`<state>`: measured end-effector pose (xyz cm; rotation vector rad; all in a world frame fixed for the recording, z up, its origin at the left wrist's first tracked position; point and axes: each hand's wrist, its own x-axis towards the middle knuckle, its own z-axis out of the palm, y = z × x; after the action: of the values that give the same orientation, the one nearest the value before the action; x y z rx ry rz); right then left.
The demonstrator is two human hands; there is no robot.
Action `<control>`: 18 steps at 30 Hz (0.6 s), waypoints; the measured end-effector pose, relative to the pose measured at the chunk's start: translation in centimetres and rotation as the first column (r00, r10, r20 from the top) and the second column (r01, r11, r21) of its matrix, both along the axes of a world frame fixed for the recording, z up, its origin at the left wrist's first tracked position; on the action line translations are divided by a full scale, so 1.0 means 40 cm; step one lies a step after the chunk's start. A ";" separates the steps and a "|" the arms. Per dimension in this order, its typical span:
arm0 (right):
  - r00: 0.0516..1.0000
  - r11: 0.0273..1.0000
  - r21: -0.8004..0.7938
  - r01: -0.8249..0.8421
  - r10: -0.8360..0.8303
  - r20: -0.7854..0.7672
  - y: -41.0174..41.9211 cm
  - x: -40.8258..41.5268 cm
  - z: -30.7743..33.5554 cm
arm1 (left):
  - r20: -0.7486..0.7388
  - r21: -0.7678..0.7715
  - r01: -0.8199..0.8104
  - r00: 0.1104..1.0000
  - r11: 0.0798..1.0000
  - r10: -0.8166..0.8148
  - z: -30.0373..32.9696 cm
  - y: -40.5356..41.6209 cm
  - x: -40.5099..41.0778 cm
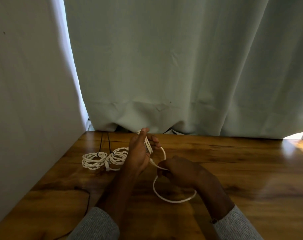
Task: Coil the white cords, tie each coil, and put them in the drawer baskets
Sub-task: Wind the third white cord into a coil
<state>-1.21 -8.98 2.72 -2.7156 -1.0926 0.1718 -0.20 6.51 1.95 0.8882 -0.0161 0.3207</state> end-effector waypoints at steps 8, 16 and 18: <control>0.997 0.998 0.055 -0.031 0.026 0.073 -0.033 0.012 0.014 | -0.029 0.009 0.037 0.999 0.999 -0.037 -0.003 0.021 0.005; 0.993 0.994 0.064 -0.083 0.077 0.088 -0.026 -0.005 0.024 | 0.009 -0.124 0.121 0.993 0.985 -0.121 -0.002 0.040 0.004; 0.992 0.994 0.077 -0.079 0.071 0.104 -0.027 -0.004 0.023 | -0.023 0.023 0.068 0.997 0.997 -0.067 -0.007 0.029 0.007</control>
<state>-1.37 -10.05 3.65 -2.6384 -1.2032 0.0004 0.08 7.66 1.67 0.9122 -0.0294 0.2478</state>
